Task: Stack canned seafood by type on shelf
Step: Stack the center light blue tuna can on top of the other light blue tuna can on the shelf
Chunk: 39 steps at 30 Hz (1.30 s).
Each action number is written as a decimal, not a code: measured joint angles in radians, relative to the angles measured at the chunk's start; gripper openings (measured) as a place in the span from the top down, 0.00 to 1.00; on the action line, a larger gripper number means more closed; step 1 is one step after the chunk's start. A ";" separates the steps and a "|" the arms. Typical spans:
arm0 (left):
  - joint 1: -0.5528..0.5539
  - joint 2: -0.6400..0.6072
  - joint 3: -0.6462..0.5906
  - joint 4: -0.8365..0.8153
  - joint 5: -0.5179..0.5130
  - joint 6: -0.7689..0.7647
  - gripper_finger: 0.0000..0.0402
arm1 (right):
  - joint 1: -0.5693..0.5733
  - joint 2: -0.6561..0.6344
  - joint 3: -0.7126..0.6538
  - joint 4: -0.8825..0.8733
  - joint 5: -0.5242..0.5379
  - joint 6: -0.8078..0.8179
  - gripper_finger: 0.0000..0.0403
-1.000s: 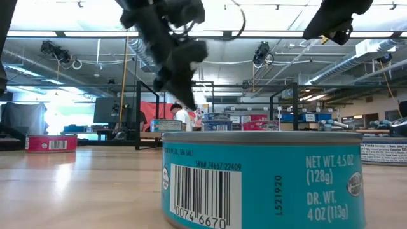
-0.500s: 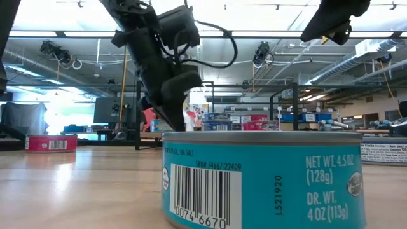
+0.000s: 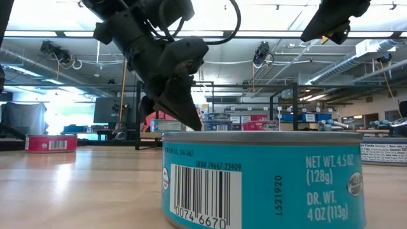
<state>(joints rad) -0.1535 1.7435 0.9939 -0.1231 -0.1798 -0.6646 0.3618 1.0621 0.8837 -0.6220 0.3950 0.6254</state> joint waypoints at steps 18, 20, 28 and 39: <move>0.081 0.028 0.066 -0.207 -0.205 -0.037 1.00 | 0.000 0.000 0.000 0.005 0.000 -0.017 0.97; 0.082 0.046 0.064 -0.184 -0.162 -0.018 1.00 | 0.000 0.000 -0.001 0.008 0.000 -0.016 0.97; 0.013 0.117 0.072 0.004 -0.073 -0.063 1.00 | 0.000 0.000 -0.001 0.008 -0.001 -0.016 0.97; -0.045 0.120 0.181 0.126 -0.059 0.026 1.00 | 0.000 0.000 -0.001 0.016 -0.028 -0.049 0.97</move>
<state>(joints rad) -0.1981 1.8634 1.1747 0.0028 -0.2392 -0.6383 0.3618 1.0625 0.8825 -0.6064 0.3675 0.5760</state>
